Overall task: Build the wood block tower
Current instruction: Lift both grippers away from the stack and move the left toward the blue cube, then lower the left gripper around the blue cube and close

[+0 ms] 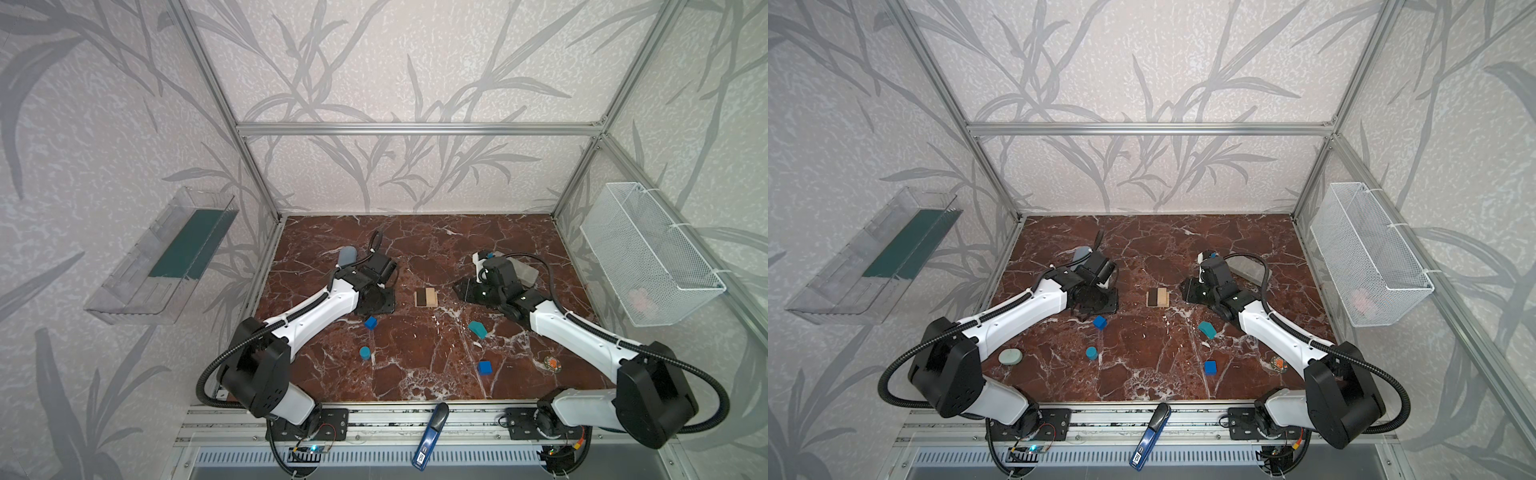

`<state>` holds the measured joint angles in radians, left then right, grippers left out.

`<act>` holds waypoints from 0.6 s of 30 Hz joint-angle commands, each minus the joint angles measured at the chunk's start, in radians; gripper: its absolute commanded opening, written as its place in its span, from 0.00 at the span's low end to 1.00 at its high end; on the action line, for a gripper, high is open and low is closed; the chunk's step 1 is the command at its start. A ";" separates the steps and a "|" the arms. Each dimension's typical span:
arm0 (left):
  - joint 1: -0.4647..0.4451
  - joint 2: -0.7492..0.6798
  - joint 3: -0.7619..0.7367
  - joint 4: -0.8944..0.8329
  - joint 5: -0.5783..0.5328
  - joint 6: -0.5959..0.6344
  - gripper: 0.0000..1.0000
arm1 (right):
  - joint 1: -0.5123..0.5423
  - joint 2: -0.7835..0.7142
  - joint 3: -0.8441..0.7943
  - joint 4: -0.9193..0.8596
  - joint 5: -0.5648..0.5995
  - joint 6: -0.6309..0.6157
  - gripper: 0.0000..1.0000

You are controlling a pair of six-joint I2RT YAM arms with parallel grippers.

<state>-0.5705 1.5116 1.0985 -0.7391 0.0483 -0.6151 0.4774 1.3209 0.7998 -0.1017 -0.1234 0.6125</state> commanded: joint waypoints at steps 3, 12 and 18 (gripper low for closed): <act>-0.002 -0.017 -0.023 -0.078 -0.085 -0.087 0.54 | -0.038 -0.066 -0.028 -0.015 0.013 -0.025 0.47; 0.001 0.011 -0.034 -0.111 -0.132 -0.244 0.57 | -0.069 -0.171 -0.075 -0.042 0.045 -0.031 0.49; 0.001 0.040 -0.054 -0.085 -0.092 -0.342 0.58 | -0.083 -0.195 -0.088 -0.053 0.057 -0.034 0.50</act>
<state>-0.5701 1.5368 1.0626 -0.8017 -0.0338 -0.8700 0.4026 1.1481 0.7231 -0.1360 -0.0860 0.5922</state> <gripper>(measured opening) 0.578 0.496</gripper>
